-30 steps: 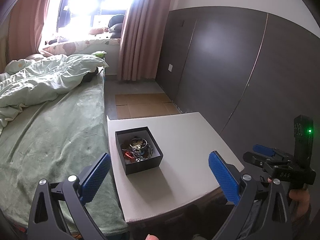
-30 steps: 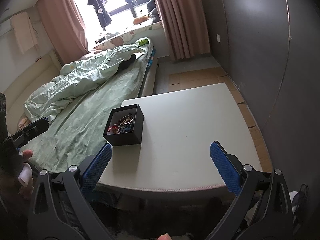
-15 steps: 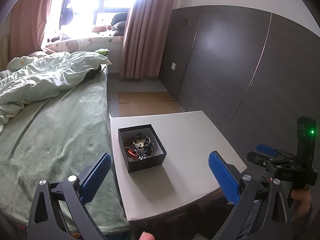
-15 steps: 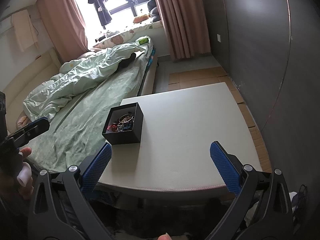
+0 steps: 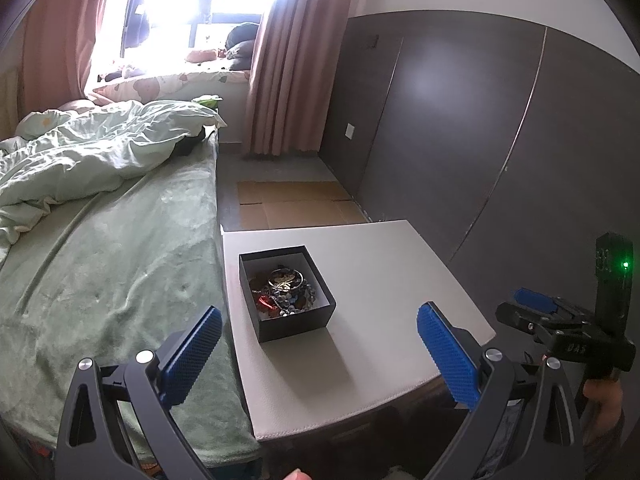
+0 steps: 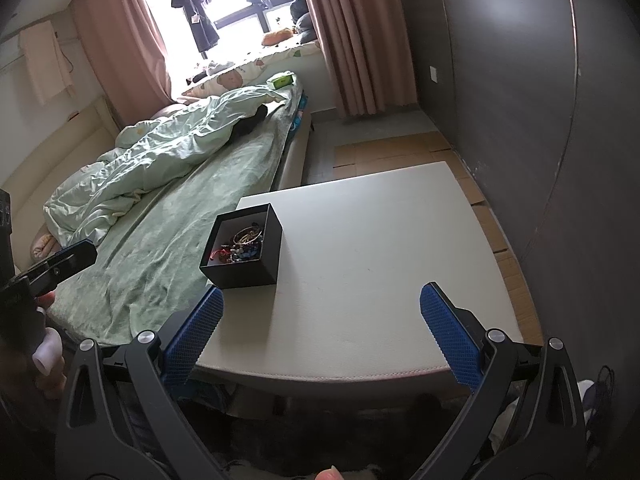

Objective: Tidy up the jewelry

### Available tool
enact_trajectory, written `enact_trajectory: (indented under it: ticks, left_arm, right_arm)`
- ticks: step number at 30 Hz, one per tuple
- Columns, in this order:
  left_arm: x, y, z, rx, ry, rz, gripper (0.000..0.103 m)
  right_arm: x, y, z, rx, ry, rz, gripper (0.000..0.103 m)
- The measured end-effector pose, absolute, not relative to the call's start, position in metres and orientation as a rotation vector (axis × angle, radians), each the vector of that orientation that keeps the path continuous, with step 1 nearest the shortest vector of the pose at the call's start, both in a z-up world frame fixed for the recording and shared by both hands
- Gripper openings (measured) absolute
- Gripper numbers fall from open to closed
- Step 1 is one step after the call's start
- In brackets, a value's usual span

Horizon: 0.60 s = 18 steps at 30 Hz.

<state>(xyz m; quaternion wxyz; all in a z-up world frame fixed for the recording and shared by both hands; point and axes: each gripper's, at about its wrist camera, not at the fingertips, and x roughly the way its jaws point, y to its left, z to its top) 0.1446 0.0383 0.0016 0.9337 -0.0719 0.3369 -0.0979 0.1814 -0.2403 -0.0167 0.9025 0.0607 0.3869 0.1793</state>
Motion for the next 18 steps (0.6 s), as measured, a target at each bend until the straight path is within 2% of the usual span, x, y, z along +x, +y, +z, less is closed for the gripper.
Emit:
enact_trajectory:
  ticks: [6,18]
  left_arm:
    - [0.145,0.032,-0.007,-0.096,0.665,-0.159,0.095]
    - [0.186,0.037,-0.043,-0.111,0.741,-0.169,0.095]
  right_arm:
    - [0.183,-0.242,-0.018,0.125,0.805,0.367,0.098]
    - [0.206,-0.240,-0.044,0.116,0.830,0.318,0.098]
